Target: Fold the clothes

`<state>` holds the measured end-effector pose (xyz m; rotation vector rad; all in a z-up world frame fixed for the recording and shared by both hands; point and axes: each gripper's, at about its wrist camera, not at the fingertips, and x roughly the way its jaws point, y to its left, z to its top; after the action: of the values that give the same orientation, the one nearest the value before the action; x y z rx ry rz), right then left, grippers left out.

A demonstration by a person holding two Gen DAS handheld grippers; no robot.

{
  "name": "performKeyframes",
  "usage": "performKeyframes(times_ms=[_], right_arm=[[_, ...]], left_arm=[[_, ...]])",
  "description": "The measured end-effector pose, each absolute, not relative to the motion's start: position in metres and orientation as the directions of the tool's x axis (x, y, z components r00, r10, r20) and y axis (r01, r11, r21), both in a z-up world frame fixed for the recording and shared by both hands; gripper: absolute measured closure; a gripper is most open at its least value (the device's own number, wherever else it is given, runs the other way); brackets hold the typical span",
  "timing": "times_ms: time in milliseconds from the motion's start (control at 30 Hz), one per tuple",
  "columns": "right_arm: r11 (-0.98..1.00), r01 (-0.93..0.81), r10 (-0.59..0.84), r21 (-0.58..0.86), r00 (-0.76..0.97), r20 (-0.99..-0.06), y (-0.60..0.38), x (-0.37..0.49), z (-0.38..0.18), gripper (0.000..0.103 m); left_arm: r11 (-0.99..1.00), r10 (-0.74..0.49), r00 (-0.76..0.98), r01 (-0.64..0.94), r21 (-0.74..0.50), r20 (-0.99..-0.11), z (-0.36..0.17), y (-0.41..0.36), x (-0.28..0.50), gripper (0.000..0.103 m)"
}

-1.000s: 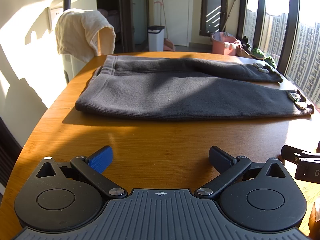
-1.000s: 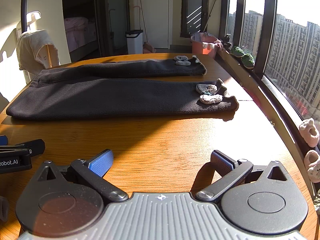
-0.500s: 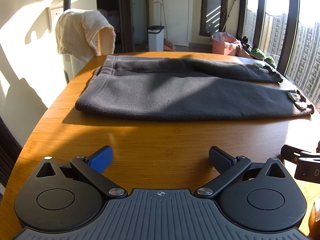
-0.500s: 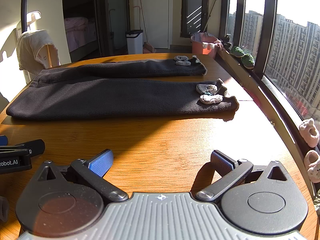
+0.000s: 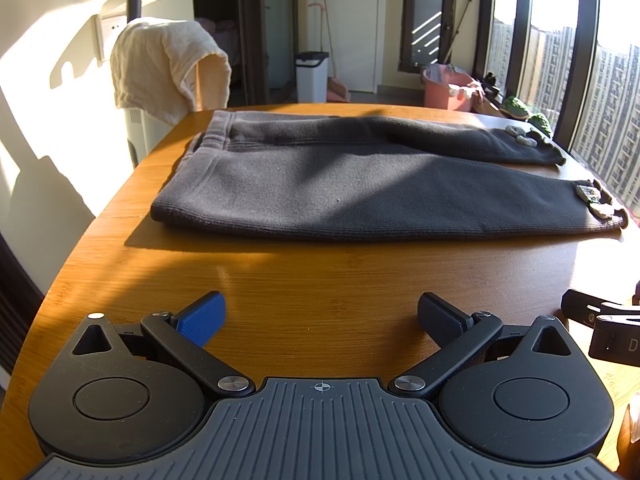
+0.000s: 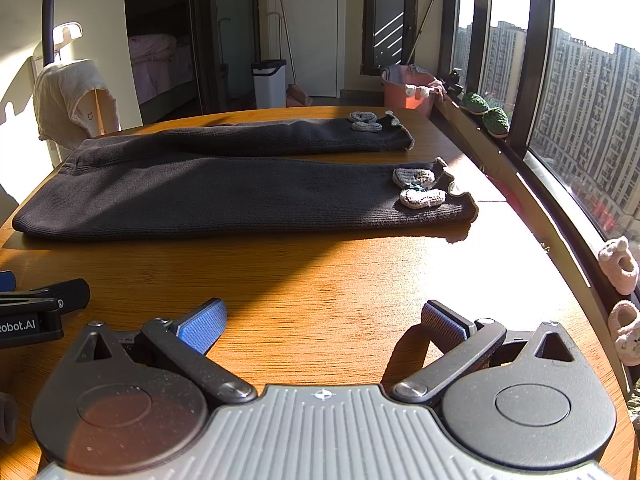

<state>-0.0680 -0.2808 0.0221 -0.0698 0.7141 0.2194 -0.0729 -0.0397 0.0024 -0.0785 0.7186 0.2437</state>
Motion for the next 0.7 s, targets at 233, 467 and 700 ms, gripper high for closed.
performKeyframes(times_ms=[233,467,700], right_arm=[[0.973,-0.232,0.184,0.014,0.732,-0.656,-0.2812,-0.0679,0.0225,0.0],[0.971,-0.238,0.187,0.013,0.73,-0.657,-0.2794,-0.067,0.0224,0.0],[0.969,-0.248,0.196,0.015,0.729,-0.656,-0.2805,-0.0676,0.022,0.0]], left_arm=[[0.969,0.196,0.725,-0.248,0.015,-0.66,0.0023,-0.0399,-0.073,0.0],[0.969,0.195,0.725,-0.246,0.015,-0.66,0.0022,-0.039,-0.0724,0.0],[0.969,0.192,0.727,-0.245,0.012,-0.659,0.0018,-0.0381,-0.0722,0.0]])
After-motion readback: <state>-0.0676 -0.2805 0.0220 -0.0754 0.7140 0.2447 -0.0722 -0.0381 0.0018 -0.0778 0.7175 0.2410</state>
